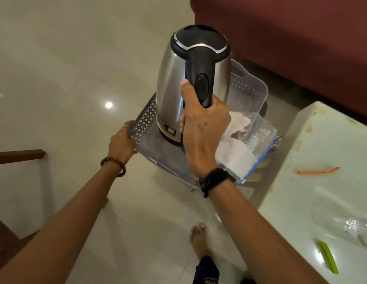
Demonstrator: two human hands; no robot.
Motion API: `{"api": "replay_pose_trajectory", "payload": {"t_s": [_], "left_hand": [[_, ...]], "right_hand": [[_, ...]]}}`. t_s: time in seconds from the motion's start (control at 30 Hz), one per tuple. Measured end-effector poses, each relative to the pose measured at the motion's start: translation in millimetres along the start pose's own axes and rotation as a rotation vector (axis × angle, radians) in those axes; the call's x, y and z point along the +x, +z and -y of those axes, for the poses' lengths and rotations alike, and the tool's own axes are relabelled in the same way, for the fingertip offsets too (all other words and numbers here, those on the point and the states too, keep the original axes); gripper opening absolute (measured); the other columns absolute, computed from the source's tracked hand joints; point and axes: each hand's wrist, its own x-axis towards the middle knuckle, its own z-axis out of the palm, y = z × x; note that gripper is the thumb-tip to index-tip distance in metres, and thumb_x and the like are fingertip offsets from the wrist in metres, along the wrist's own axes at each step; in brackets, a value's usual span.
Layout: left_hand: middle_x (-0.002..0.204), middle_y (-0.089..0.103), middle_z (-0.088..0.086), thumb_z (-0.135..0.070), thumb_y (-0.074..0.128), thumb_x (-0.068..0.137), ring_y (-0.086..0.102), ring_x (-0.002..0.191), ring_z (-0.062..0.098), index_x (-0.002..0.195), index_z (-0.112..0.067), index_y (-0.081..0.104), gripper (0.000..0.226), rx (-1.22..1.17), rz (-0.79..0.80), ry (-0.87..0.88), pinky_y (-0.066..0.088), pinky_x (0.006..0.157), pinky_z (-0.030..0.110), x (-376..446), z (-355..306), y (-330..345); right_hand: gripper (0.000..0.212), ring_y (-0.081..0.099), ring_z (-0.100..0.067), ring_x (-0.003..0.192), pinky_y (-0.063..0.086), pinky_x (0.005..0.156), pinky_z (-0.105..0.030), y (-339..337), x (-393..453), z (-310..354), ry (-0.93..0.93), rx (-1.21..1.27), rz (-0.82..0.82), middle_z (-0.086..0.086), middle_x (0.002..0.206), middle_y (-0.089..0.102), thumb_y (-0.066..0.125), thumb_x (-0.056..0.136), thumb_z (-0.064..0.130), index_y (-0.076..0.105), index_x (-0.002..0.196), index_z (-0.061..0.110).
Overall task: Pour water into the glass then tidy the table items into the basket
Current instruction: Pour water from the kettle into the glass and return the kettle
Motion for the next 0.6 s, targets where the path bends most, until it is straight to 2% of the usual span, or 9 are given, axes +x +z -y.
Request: {"api": "replay_pose_trajectory", "payload": {"t_s": [0.07, 0.2, 0.27, 0.3, 0.33, 0.37, 0.43, 0.5, 0.6], "left_hand": [[0.125, 0.056, 0.017, -0.002, 0.047, 0.087, 0.06, 0.102, 0.036, 0.13, -0.015, 0.045, 0.045, -0.099, -0.004, -0.015, 0.056, 0.077, 0.046, 2, -1, 1], [0.121, 0.059, 0.014, -0.001, 0.048, 0.087, 0.062, 0.098, 0.033, 0.126, -0.017, 0.05, 0.042, -0.175, -0.007, -0.009, 0.057, 0.076, 0.046, 3, 3, 1], [0.118, 0.061, 0.013, -0.005, 0.048, 0.088, 0.063, 0.093, 0.029, 0.124, -0.016, 0.052, 0.037, -0.16, -0.036, 0.001, 0.059, 0.07, 0.033, 5, 5, 3], [0.116, 0.061, 0.012, -0.009, 0.049, 0.09, 0.061, 0.091, 0.024, 0.124, -0.015, 0.052, 0.035, -0.12, -0.058, 0.016, 0.056, 0.063, 0.019, 6, 6, 4], [0.116, 0.062, 0.011, -0.013, 0.049, 0.091, 0.058, 0.088, 0.018, 0.125, -0.014, 0.052, 0.034, -0.068, -0.077, 0.032, 0.048, 0.056, 0.004, 7, 7, 4], [0.117, 0.062, 0.01, -0.016, 0.049, 0.091, 0.055, 0.088, 0.014, 0.126, -0.014, 0.051, 0.035, -0.023, -0.085, 0.048, 0.042, 0.053, -0.001, 9, 8, 4], [0.12, 0.062, 0.01, -0.018, 0.05, 0.092, 0.056, 0.094, 0.016, 0.128, -0.015, 0.05, 0.036, 0.027, -0.08, 0.071, 0.04, 0.062, 0.003, 10, 8, 4], [0.121, 0.062, 0.012, -0.017, 0.051, 0.091, 0.059, 0.104, 0.025, 0.127, -0.015, 0.049, 0.036, 0.048, -0.084, 0.096, 0.044, 0.077, 0.019, 10, 8, 5], [0.125, 0.059, 0.013, -0.018, 0.049, 0.092, 0.056, 0.112, 0.03, 0.13, -0.013, 0.046, 0.039, 0.048, -0.1, 0.089, 0.044, 0.092, 0.031, 5, 8, 7]], "right_hand": [[0.028, 0.044, -0.007, 0.037, 0.037, 0.038, -0.018, 14, 2, -17, 0.001, -0.006, -0.032, 0.011, 0.038, 0.047, 0.065, 0.075, 0.036, 0.051, 0.054, 0.024], [0.02, 0.052, -0.003, 0.046, 0.043, 0.047, -0.018, 33, -21, -49, -0.042, -0.032, 0.011, 0.014, 0.05, 0.052, 0.064, 0.078, 0.033, 0.056, 0.072, 0.015], [0.01, 0.058, 0.004, 0.056, 0.044, 0.053, -0.007, 38, -36, -61, -0.045, -0.015, 0.086, 0.021, 0.058, 0.056, 0.064, 0.081, 0.028, 0.057, 0.083, 0.021], [0.01, 0.06, 0.009, 0.065, 0.044, 0.058, -0.003, 40, -43, -66, -0.037, -0.001, 0.126, 0.024, 0.066, 0.058, 0.063, 0.082, 0.027, 0.057, 0.089, 0.026], [0.016, 0.061, 0.013, 0.075, 0.044, 0.064, -0.001, 42, -49, -71, -0.022, 0.015, 0.16, 0.026, 0.079, 0.059, 0.062, 0.083, 0.027, 0.055, 0.096, 0.032], [0.021, 0.06, 0.015, 0.084, 0.044, 0.068, 0.0, 42, -54, -75, -0.003, 0.027, 0.194, 0.025, 0.09, 0.06, 0.061, 0.084, 0.027, 0.053, 0.103, 0.032], [0.034, 0.057, 0.016, 0.094, 0.042, 0.075, 0.0, 39, -60, -83, 0.033, 0.023, 0.264, 0.021, 0.103, 0.058, 0.059, 0.085, 0.027, 0.049, 0.117, 0.022], [0.044, 0.055, 0.017, 0.098, 0.041, 0.079, -0.001, 35, -61, -85, 0.056, 0.002, 0.348, 0.019, 0.108, 0.057, 0.058, 0.087, 0.026, 0.044, 0.127, 0.013], [0.052, 0.054, 0.013, 0.103, 0.041, 0.085, -0.003, 27, -58, -86, 0.082, -0.03, 0.443, 0.012, 0.114, 0.057, 0.056, 0.088, 0.031, 0.038, 0.133, 0.013]]}}
